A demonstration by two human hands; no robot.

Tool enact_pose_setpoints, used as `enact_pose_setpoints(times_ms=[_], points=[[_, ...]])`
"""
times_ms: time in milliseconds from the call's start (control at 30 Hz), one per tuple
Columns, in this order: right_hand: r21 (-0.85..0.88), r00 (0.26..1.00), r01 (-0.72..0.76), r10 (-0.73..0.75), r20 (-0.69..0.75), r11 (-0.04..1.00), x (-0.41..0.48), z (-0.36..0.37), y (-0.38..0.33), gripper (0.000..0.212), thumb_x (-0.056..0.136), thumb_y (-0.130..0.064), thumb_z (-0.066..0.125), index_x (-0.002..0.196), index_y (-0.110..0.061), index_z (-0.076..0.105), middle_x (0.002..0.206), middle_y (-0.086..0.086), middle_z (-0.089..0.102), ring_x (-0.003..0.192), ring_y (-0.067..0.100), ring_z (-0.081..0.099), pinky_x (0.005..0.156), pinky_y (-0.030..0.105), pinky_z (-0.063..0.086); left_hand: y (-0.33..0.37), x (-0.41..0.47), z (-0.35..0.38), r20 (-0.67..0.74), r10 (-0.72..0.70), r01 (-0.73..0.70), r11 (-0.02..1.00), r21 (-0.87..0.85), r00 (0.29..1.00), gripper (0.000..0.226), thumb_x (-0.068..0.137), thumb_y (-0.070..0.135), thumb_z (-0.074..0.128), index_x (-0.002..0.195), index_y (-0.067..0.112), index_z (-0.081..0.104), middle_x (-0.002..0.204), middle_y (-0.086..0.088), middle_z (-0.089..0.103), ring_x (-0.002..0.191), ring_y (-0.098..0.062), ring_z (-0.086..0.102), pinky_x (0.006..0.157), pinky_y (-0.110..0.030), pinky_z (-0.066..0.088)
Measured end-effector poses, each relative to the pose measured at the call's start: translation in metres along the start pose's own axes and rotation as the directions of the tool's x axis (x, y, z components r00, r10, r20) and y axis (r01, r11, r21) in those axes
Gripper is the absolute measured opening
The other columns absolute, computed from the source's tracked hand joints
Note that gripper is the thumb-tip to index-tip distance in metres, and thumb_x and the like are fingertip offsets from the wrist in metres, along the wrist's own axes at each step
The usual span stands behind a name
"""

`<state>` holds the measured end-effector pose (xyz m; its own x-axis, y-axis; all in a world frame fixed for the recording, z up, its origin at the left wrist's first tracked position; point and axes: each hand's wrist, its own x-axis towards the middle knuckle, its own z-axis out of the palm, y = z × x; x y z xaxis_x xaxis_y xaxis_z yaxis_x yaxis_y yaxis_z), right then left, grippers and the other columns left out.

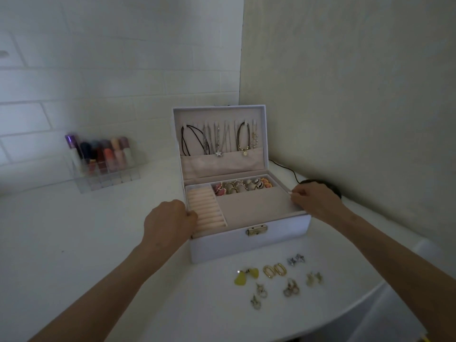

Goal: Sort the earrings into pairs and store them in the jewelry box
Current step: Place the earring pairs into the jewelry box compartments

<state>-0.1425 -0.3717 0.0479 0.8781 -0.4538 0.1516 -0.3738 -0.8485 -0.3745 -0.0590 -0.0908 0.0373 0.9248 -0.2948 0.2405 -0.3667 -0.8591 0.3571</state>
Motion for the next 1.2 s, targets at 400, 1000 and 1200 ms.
enact_pose_setpoints(times_ms=[400,1000,1200], points=[[0.157,0.842,0.467,-0.492,0.223,0.870,-0.085,-0.008,-0.064,0.003,0.080,-0.028,0.069,0.083,-0.027,0.071,0.054,-0.013,0.049,0.051,-0.004,0.050,0.052,0.010,0.037,0.044,-0.076,-0.005,-0.056,0.503,-0.504,0.864,-0.006,0.863,0.025,0.088,0.055,0.045,0.083,0.030,0.044,0.073,0.013,0.053,0.073,-0.006,0.056,0.064,-0.022,0.040],[0.134,0.826,0.445,-0.464,0.322,0.885,-0.094,0.012,-0.069,0.012,0.074,-0.030,0.075,0.080,-0.021,0.071,0.067,-0.007,0.064,0.057,0.000,0.052,0.058,0.011,0.038,0.034,-0.085,0.016,0.101,0.467,-0.458,0.883,-0.100,0.878,0.020,0.085,0.045,0.054,0.094,0.028,0.053,0.099,0.015,0.057,0.092,-0.003,0.053,0.062,-0.017,0.029],[0.416,0.843,0.337,-0.467,0.266,0.845,-0.082,-0.010,-0.083,0.016,0.074,-0.013,0.076,0.069,-0.020,0.063,0.072,-0.010,0.066,0.046,0.006,0.057,0.044,0.012,0.043,0.027,-0.071,-0.006,0.014,0.415,-0.407,0.898,-0.165,0.910,0.016,0.086,0.041,0.057,0.079,0.034,0.044,0.058,0.017,0.042,0.057,0.003,0.040,0.054,-0.011,0.028]])
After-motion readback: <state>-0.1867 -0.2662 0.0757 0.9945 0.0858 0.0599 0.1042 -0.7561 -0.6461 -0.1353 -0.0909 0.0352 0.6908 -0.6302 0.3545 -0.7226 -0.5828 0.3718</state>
